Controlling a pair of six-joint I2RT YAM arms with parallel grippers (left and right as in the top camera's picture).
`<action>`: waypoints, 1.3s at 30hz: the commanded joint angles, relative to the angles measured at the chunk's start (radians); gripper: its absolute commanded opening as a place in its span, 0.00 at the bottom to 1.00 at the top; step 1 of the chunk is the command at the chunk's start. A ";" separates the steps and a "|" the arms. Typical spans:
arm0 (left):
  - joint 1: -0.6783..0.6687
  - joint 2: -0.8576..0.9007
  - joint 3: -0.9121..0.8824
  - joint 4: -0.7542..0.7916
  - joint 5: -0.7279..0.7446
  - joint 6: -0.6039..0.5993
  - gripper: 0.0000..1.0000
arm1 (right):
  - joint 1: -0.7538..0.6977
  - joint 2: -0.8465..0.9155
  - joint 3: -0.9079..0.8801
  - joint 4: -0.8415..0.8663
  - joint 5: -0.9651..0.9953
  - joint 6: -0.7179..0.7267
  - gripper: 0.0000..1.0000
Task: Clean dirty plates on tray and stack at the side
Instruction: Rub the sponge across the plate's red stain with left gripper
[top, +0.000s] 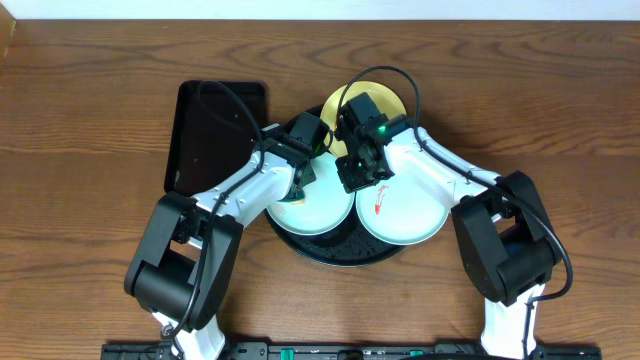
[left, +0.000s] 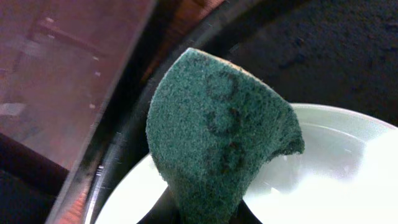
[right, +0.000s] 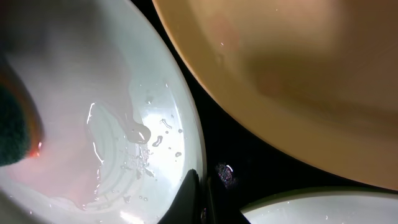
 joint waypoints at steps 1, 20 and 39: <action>0.014 0.017 -0.019 -0.010 -0.138 -0.009 0.08 | -0.002 0.009 0.003 -0.009 0.041 -0.004 0.01; 0.013 -0.106 -0.016 -0.013 -0.313 0.003 0.07 | -0.002 0.009 0.003 -0.010 0.067 -0.004 0.01; 0.010 -0.232 -0.019 -0.070 0.282 0.002 0.08 | -0.002 0.009 0.003 -0.010 0.066 -0.004 0.01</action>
